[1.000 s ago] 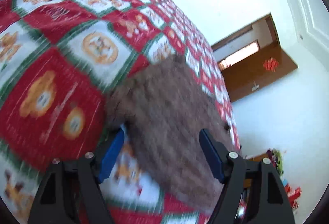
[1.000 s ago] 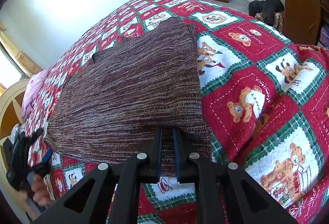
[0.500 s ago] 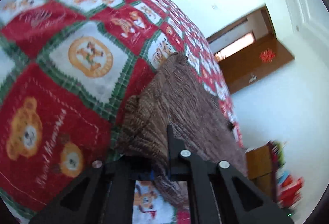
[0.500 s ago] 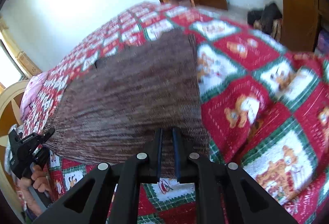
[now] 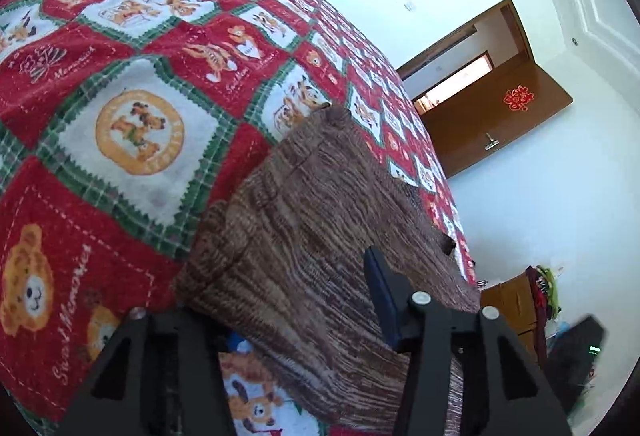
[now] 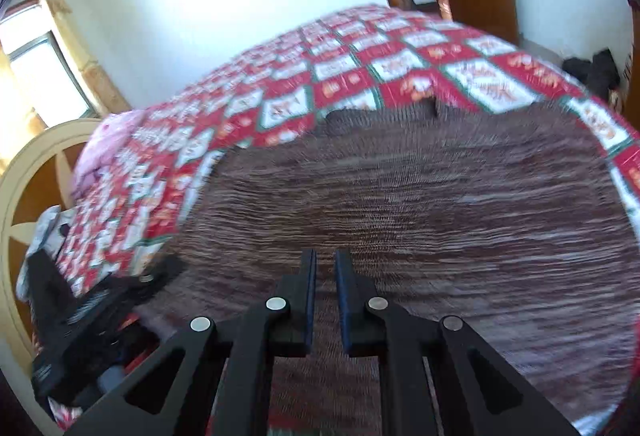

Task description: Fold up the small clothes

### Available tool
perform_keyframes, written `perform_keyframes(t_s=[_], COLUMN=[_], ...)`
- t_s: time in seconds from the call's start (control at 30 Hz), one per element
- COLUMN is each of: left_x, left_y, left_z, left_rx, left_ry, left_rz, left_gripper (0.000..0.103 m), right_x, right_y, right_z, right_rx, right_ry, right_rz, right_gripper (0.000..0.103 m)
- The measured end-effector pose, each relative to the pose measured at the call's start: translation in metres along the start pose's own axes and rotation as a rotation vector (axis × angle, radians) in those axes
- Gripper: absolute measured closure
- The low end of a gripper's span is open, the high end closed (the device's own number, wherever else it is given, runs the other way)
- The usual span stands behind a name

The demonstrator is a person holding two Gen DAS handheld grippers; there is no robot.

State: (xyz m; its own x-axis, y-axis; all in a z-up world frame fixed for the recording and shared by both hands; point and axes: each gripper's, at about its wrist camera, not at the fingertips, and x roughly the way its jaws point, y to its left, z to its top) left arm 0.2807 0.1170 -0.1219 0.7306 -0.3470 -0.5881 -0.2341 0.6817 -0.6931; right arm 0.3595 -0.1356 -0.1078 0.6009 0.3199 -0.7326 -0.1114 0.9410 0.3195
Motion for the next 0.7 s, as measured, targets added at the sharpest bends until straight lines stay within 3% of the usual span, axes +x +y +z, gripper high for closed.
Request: perform_keyframes(t_s=[0.03, 0.1, 0.23, 0.27, 0.3, 0.33, 0.5, 0.57, 0.7], left_x=[0.002, 0.006, 0.011, 0.012, 0.013, 0.015, 0.004, 0.001, -0.001], left_y=[-0.002, -0.004, -0.007, -0.009, -0.009, -0.009, -0.021, -0.035, -0.075], left_z=[0.001, 0.003, 0.007, 0.007, 0.008, 0.010, 0.011, 0.009, -0.002], left_rx=[0.007, 0.023, 0.026, 0.038, 0.053, 0.066, 0.149, 0.207, 0.343], left_ry=[-0.002, -0.011, -0.037, -0.038, -0.034, -0.018, -0.030, -0.048, -0.063], left_rz=[0.006, 0.019, 0.046, 0.056, 0.069, 0.073, 0.052, 0.051, 0.017], left_gripper=[0.049, 0.049, 0.052, 0.061, 0.082, 0.090, 0.090, 0.090, 0.090], right_x=[0.018, 0.018, 0.019, 0.019, 0.020, 0.019, 0.001, -0.013, -0.029], right_y=[-0.002, -0.007, -0.003, -0.001, 0.000, 0.000, -0.032, -0.046, -0.070], right_z=[-0.005, -0.009, -0.011, -0.012, -0.013, -0.015, -0.006, -0.002, 0.005], right_rx=[0.019, 0.028, -0.019, -0.037, -0.050, -0.055, 0.127, 0.181, 0.224], right_ry=[0.055, 0.006, -0.001, -0.008, -0.014, -0.020, -0.074, -0.124, -0.128], right_rz=[-0.009, 0.019, 0.011, 0.005, 0.002, 0.004, 0.146, 0.130, 0.141], right_gripper=[0.093, 0.093, 0.093, 0.093, 0.093, 0.093, 0.093, 0.093, 0.093])
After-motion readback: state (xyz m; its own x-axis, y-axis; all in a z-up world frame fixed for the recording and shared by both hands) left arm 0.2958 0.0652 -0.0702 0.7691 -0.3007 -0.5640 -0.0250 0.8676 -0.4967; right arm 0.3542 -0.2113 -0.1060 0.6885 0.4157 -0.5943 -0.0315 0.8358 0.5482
